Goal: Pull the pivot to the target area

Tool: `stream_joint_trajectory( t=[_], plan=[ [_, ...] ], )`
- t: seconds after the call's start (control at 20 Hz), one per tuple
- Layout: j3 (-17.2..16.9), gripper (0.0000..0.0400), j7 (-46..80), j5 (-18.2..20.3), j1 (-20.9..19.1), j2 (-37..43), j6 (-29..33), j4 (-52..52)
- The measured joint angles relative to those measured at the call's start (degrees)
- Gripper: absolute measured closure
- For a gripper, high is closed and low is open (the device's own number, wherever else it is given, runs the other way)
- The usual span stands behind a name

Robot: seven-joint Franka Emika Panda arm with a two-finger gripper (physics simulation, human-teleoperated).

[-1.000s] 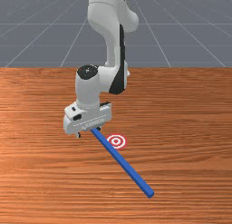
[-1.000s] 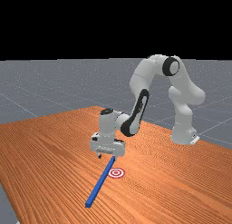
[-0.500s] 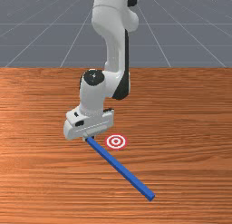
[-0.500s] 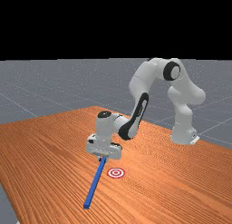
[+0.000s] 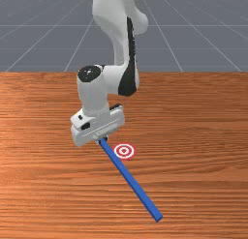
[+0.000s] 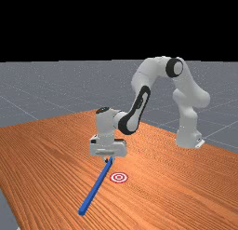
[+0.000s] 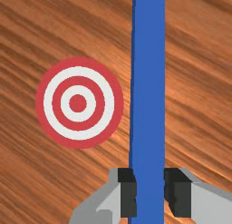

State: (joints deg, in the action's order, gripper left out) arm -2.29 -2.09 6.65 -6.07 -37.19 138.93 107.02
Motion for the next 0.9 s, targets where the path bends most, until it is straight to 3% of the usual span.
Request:
stream_joint_trajectory(
  t=[0.1, 0.15, 0.2, 0.25, 0.3, 0.45, 0.5, 0.55, 0.7, 0.85, 0.9],
  plan=[
    [-1.48, 0.0305, 1.41, -1.36, 1.3, 2.62, -0.86, 0.83],
    [-5.05, 0.0302, 10.16, -3.69, 4.66, 2.93, 0.02, 1.09],
    [-5.16, 0.0304, 10.14, -3.62, 4.47, 2.85, -0.05, 0.95],
    [-4.58, 0.0306, 6.1, -5.24, 3.91, 1.47, -5.48, -2.34],
    [-3.47, 0.0303, 1.79, -6.31, 3.66, 3.35, 0.56, 1.75],
    [-1.93, 0.0301, 0.72, -7.87, 6.05, 3.96, 1.21, 2.94],
    [-2.47, 0.0305, 8.74, -4.98, 7.43, 4.03, 11.74, 6.72],
    [-4.43, 0.0301, 17.03, -3.42, 9.16, 2.27, 1.52, 2.29],
    [-4.21, 0.0304, 13.79, -3.5, 7.55, 1.34, 2.27, 1.83],
    [-3.18, 0.0305, 6.39, -5.77, 6.39, 4.41, 5.58, 8.11],
    [-3.76, 0.0305, 9.3, -5.3, 6.88, 1.82, -1.83, 3.23]
  ],
)
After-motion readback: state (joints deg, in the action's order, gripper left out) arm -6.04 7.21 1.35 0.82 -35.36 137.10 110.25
